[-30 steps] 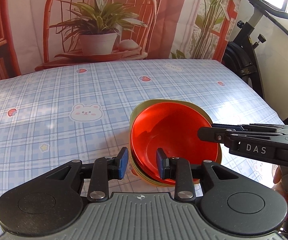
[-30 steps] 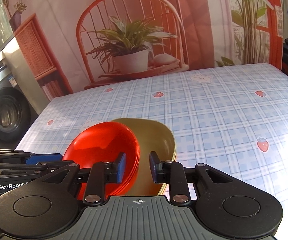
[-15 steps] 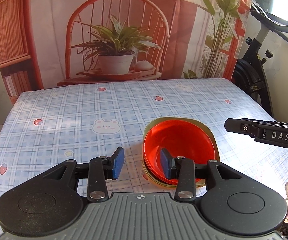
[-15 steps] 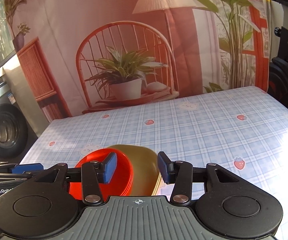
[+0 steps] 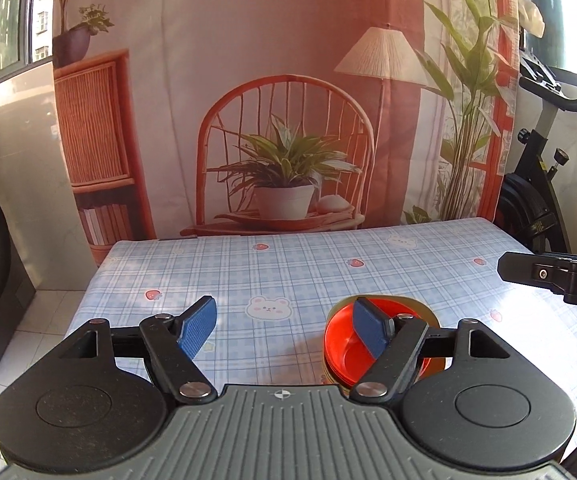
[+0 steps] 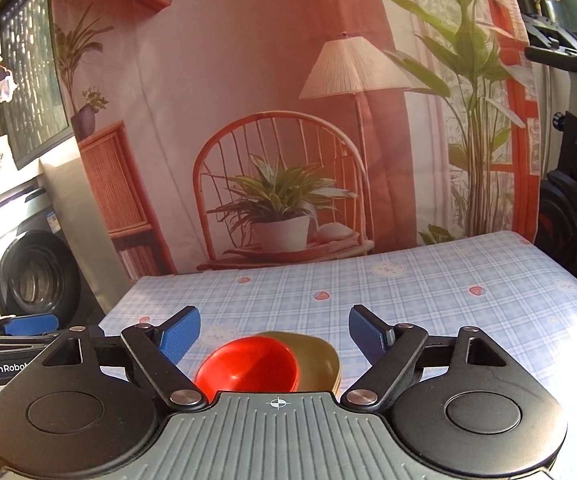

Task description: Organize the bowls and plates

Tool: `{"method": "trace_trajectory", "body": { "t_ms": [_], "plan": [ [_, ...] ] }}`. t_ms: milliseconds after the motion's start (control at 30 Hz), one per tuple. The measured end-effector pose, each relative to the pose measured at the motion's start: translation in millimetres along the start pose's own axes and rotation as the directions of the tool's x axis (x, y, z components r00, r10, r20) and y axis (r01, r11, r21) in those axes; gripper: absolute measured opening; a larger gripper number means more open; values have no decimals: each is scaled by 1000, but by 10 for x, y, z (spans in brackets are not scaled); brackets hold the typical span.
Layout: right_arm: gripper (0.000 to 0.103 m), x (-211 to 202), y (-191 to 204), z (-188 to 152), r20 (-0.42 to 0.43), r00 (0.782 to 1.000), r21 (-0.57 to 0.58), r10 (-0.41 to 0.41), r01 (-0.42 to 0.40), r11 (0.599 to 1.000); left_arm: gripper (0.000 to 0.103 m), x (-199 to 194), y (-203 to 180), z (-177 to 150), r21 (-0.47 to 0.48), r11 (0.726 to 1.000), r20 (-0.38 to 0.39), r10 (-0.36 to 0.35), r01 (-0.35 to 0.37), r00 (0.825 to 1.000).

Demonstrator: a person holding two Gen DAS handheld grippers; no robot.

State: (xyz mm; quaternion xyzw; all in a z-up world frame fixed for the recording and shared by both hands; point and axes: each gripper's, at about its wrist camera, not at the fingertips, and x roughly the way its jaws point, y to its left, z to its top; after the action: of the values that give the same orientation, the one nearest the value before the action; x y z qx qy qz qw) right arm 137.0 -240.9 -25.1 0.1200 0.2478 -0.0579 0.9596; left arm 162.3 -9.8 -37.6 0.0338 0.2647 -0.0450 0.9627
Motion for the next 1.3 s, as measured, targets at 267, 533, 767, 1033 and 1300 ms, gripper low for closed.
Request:
{"method": "trace_trajectory", "body": {
  "t_ms": [267,533,767,1033,1300],
  "plan": [
    [103,-537,191,147,67,998,-54,-3,7,999,79,-532,-43,89,-3,1000,51,21,-21,998],
    [103,-991,337,192,125,991,-82,-47,57,995,83,-1128,-97,122,-2,999,148,45,-45,988],
    [103,-1353,458,127,166,986,-78,-31,45,996,83,-1489,-91,88,-29,998,189,66,-62,980],
    [103,-1523,550,-15,191,979,-74,-66,82,994,83,-1741,-24,-44,-57,994,216,107,-97,971],
    [103,-1499,601,-175,193,975,-71,-108,123,990,83,-1761,25,-85,-60,990,210,136,-126,968]
  ]
}}
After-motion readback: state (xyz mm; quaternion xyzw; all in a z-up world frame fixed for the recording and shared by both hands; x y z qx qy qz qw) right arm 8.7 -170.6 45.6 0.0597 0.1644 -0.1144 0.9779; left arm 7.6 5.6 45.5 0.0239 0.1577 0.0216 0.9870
